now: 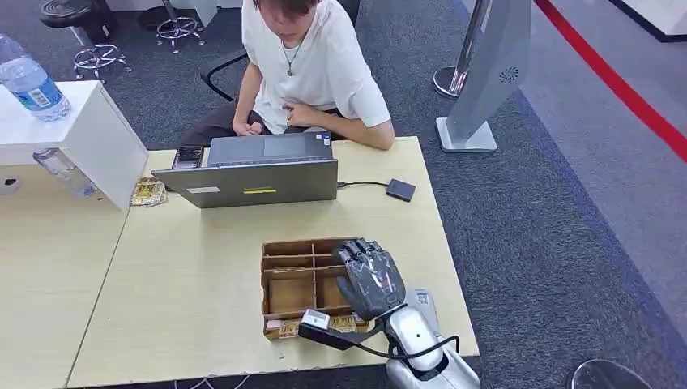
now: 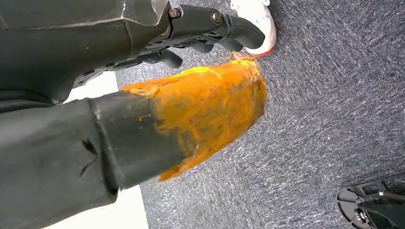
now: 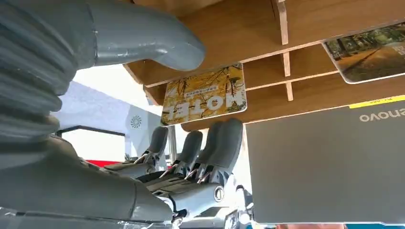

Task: Pass the card to the sensor for recognition and then transmit it.

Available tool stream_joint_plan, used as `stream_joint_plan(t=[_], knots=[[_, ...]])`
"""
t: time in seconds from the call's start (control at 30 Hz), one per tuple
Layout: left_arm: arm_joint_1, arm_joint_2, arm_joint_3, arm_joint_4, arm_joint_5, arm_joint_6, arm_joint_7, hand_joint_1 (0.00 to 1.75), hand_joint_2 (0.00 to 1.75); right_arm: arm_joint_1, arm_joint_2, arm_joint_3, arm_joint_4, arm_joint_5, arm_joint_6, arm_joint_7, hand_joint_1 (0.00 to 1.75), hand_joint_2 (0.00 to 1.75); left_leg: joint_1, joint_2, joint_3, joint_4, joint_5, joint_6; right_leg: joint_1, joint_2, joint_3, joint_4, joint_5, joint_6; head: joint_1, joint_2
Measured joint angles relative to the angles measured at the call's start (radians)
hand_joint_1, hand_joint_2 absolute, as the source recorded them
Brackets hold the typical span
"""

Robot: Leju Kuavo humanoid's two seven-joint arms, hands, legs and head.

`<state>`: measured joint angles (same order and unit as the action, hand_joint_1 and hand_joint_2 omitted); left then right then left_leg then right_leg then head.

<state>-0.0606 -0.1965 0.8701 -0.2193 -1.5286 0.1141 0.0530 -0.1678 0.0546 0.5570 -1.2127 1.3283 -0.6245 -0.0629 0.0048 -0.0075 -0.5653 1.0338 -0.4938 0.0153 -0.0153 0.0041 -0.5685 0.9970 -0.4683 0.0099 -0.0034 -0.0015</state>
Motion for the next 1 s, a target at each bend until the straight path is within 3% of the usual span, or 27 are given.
stream_joint_plan(t=[0.2,0.37,0.47,0.73,0.8,0.83,0.9,1.0], knots=[[0.0,0.0,0.0,0.0,0.0,0.0,-0.001,0.0,0.0,-0.006,0.0,0.0,0.001,0.0,0.0,0.0,0.94,1.75,0.0,0.0,0.0,0.0,0.0,0.0,0.0,0.0,0.0,0.0,0.0,0.0,0.0,0.0],[0.0,0.0,0.0,0.0,0.0,0.0,-0.002,0.0,0.0,-0.008,0.002,0.0,0.003,0.0,0.0,0.0,0.93,1.75,0.0,0.0,0.0,0.0,0.0,0.0,0.0,0.0,0.0,0.0,0.0,0.0,0.0,0.0],[0.0,0.0,0.0,0.0,0.0,0.0,-0.002,0.0,0.0,-0.008,0.002,0.0,0.004,0.0,0.0,0.0,0.8,1.75,0.0,0.0,0.0,0.0,0.0,0.0,0.0,0.0,0.0,0.0,0.0,0.0,0.0,0.0],[0.0,0.0,0.0,0.0,0.0,0.0,-0.002,0.0,0.0,-0.014,0.006,0.0,0.008,0.0,0.0,0.0,0.86,1.75,0.0,0.0,0.0,0.0,0.0,0.0,0.0,0.0,0.0,0.0,0.0,0.0,0.0,0.0],[0.0,0.0,0.0,0.0,0.0,0.0,-0.002,0.0,0.0,-0.015,0.008,0.0,0.008,0.0,0.0,0.0,1.05,1.75,0.0,0.0,0.0,0.0,0.0,0.0,0.0,0.0,0.0,0.0,0.0,0.0,0.0,0.0],[0.0,0.0,0.0,0.0,0.0,0.0,-0.002,0.0,0.0,-0.016,0.008,0.0,0.008,0.003,-0.001,0.0,1.05,1.75,0.0,0.0,0.0,0.0,0.0,0.0,0.0,0.0,0.0,0.0,0.0,0.0,0.0,0.0],[0.0,0.0,0.0,0.0,0.0,0.0,-0.002,0.0,0.0,-0.017,0.009,0.0,0.008,0.006,-0.002,0.0,1.24,1.75,0.0,0.0,0.0,0.0,0.0,0.0,0.0,0.0,0.0,0.0,0.0,0.0,0.0,0.0],[0.0,0.0,0.0,0.0,0.0,0.0,-0.002,0.0,0.0,-0.018,0.011,0.0,0.006,0.012,-0.003,0.0,1.4,1.75,0.0,0.0,0.0,0.0,0.0,0.0,0.0,0.0,0.0,0.0,0.0,0.0,0.0,0.0]])
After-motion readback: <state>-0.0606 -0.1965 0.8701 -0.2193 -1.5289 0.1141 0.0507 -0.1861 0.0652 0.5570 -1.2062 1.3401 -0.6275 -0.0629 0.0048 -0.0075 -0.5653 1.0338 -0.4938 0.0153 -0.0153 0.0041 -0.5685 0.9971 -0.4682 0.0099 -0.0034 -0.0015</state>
